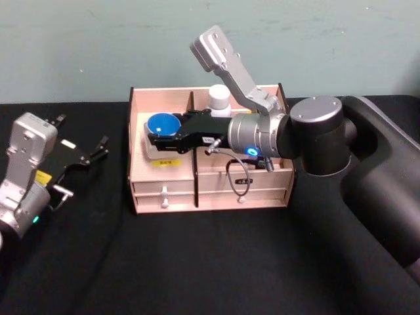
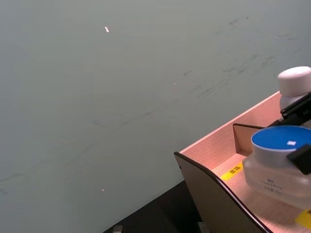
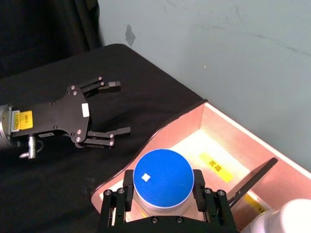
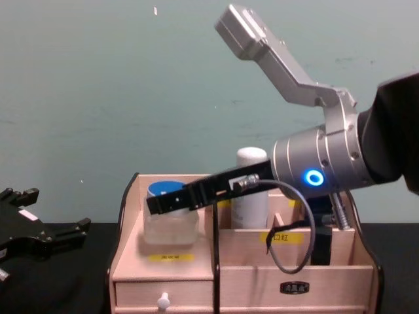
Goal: Pick up the facial cleanser and watermelon frost from the table and place them into the tiered storage box.
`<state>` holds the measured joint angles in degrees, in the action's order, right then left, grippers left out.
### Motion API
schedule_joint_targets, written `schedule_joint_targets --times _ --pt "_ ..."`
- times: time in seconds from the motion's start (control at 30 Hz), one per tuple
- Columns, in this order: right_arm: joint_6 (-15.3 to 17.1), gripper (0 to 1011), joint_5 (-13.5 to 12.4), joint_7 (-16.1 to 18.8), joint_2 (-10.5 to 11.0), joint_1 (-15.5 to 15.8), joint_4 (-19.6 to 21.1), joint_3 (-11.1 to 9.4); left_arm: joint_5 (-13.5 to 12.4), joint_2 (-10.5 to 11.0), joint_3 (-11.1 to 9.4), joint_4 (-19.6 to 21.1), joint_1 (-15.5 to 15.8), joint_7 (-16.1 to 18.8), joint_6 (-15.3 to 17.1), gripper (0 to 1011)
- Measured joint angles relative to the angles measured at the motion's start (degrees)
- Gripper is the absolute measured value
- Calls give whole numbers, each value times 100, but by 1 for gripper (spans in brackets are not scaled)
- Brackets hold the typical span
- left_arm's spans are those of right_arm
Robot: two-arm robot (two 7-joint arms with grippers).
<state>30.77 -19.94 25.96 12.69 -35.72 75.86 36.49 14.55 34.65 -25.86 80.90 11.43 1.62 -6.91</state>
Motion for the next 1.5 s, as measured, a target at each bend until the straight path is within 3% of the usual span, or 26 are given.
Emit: schedule_joint_targets --times 0.73,1.03,1.23,1.5 --pt "21 743 56 -3 3 0 -113 69 0 0 0 0 0 0 0 1001" --pt "14 1000 55 -2 5 8 -101 62 0 0 0 0 0 0 0 1001" --pt "-215 1002 137 -116 85 124 150 -15 0 0 0 0 0 0 0 1001" --pt "-818 1002 328 -298 335 500 895 -225 0 0 0 0 0 0 0 1001"
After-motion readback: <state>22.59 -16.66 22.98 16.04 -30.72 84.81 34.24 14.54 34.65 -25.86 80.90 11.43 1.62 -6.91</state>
